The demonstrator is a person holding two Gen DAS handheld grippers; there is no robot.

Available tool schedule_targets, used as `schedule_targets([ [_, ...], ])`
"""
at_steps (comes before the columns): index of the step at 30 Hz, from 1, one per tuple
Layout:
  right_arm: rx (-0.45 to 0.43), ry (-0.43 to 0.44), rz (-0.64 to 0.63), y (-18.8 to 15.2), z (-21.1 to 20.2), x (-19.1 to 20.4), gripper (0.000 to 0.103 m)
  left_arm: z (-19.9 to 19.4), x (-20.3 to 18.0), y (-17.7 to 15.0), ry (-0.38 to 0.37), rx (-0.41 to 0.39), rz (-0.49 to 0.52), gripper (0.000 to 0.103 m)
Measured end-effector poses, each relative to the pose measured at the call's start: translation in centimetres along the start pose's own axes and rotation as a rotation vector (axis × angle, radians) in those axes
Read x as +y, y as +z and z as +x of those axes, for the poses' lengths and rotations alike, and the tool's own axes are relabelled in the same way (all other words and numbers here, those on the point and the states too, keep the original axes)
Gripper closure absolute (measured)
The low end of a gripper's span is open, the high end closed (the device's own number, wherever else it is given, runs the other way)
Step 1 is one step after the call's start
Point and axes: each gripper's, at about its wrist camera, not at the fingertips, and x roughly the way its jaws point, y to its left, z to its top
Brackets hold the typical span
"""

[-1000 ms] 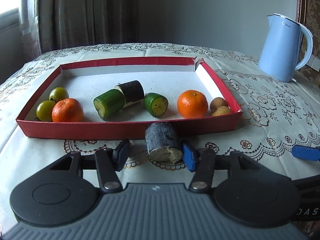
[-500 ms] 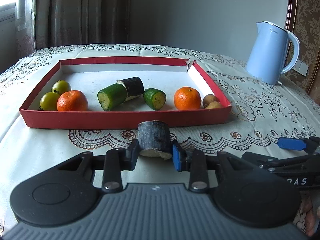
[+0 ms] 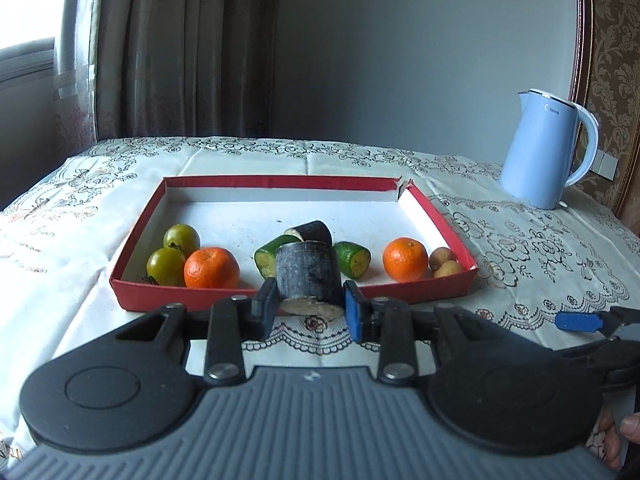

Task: Organize fruits
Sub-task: 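Lift the eggplant chunk with the left gripper and carry it over the tray, then lower the eggplant chunk into the tray and open the left gripper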

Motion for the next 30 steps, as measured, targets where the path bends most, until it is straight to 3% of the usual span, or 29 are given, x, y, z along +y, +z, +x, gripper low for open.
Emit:
schedule_targets([
  [5,-0.003,0.004,0.006,0.0,0.0,-0.1,0.0,1.4,0.7,3.6,0.088,-0.04,0.022,0.072],
  [9,-0.003,0.004,0.007,0.0,0.0,-0.1,0.0,4.4,2.0,5.1,0.141,-0.009,0.002,0.072],
  [22,-0.003,0.003,0.009,0.1,0.0,-0.1,0.0,8.7,3.8,4.1,0.17,0.066,-0.053,0.071],
  [23,-0.003,0.003,0.009,0.0,0.0,-0.1,0.0,8.6,3.8,3.9,0.184,0.062,-0.054,0.069],
  [25,-0.003,0.003,0.009,0.0,0.0,-0.1,0.0,8.2,3.8,3.8,0.195,0.049,-0.057,0.048],
  [30,-0.001,-0.001,0.004,0.0,0.0,-0.1,0.0,5.4,3.2,3.6,0.218,-0.027,-0.034,0.016],
])
